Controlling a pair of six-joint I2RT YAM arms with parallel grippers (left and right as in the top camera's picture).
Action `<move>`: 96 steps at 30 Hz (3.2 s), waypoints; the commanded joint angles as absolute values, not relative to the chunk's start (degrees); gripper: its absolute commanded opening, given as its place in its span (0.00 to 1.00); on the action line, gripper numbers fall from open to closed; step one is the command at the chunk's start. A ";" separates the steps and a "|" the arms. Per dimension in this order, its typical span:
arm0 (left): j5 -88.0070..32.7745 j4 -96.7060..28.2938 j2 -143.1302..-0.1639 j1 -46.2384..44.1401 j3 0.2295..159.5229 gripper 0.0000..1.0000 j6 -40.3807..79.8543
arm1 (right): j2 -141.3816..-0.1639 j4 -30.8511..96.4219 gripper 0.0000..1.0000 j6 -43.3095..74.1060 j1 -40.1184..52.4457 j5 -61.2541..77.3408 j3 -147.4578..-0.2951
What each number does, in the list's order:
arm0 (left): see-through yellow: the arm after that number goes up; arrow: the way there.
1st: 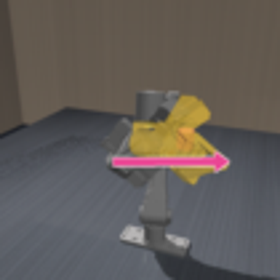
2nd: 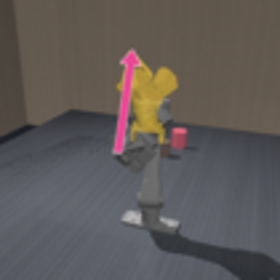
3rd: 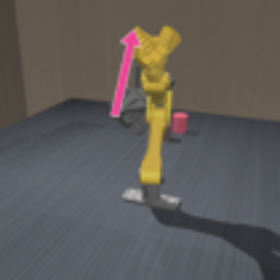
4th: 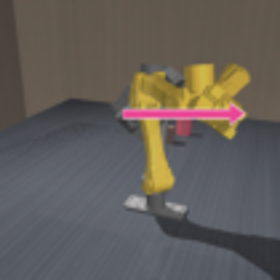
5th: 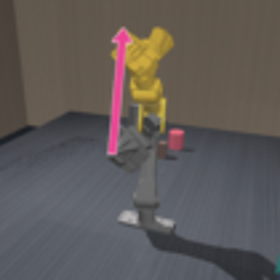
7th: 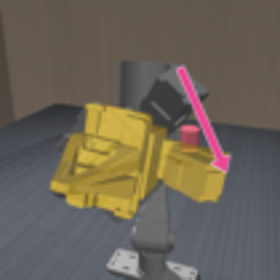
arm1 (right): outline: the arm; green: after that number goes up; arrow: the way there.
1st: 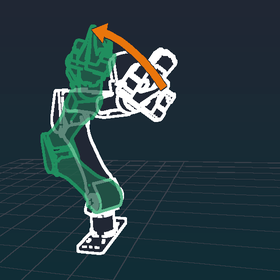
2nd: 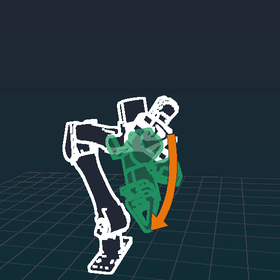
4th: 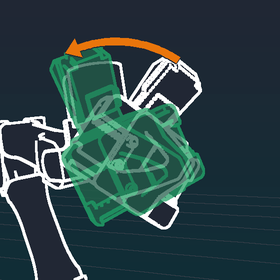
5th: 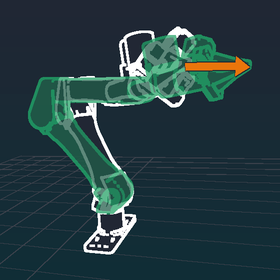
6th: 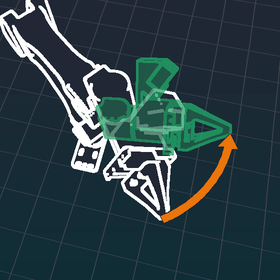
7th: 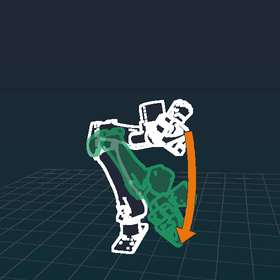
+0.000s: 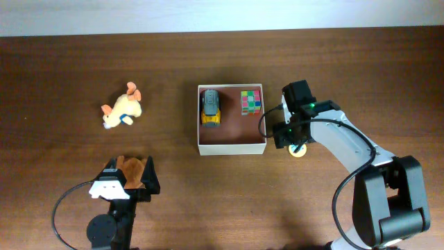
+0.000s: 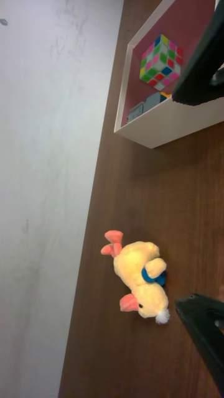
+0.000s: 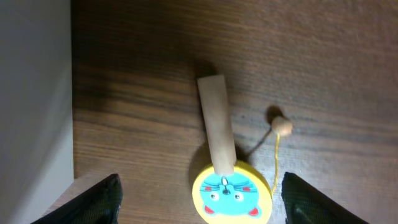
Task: Pack container
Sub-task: 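Lift the right gripper and move it toward the round rattle toy, then lower the right gripper and grasp the yellow rattle's wooden handle, then lift the rattle and carry it with the right gripper into the box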
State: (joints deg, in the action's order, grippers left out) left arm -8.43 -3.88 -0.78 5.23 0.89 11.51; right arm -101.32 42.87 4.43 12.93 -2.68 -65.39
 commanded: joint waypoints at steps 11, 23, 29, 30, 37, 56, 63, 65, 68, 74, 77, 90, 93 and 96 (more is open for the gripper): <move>-9.21 -3.90 -0.30 5.26 0.54 0.99 10.59 | -103.35 36.16 0.74 -2.61 12.62 -2.11 -62.33; -9.21 -3.90 -0.30 5.26 0.54 0.99 10.59 | -106.56 33.80 0.71 -2.76 12.10 -3.33 -62.30; -9.23 -3.90 -0.30 5.26 0.54 0.99 10.59 | -106.67 34.46 0.64 -2.57 9.56 -3.22 -62.24; -9.23 -3.90 -0.30 5.26 0.54 0.99 10.59 | -106.80 34.61 0.62 -2.57 9.13 -3.20 -62.24; -9.21 -3.90 -0.30 5.26 0.54 0.99 10.59 | -107.44 35.00 0.56 -2.59 8.14 -2.72 -62.13; -9.21 -3.90 -0.30 5.26 0.54 0.99 10.59 | -109.12 34.33 0.18 -0.36 8.19 -0.58 -62.15; -9.23 -3.90 -0.30 5.26 0.54 0.99 10.61 | -109.10 34.89 0.15 0.51 8.19 0.16 -63.11; -9.23 -3.90 -0.30 5.26 0.54 0.99 10.59 | -109.06 36.32 0.14 0.75 8.19 1.15 -64.66; -9.23 -3.90 -0.30 5.26 0.54 0.99 10.59 | -108.99 40.03 0.11 2.00 8.19 1.17 -68.40; -9.23 -3.90 -0.30 5.26 0.54 0.99 10.59 | -108.99 50.74 0.09 1.98 8.19 1.80 -79.13; -9.23 -3.90 -0.30 5.26 0.54 0.99 10.59 | -108.99 57.63 0.09 1.96 8.21 3.38 -86.52; -9.21 -3.90 -0.30 5.26 0.54 0.99 10.59 | -107.04 71.22 0.10 -5.78 11.86 26.26 -106.96; -9.23 -3.90 -0.30 5.26 0.54 0.99 10.59 | -106.85 67.57 0.10 -5.02 15.11 26.98 -107.04; -9.23 -3.90 -0.30 5.26 0.54 0.99 10.59 | -107.02 62.83 0.11 -2.52 18.24 26.13 -106.26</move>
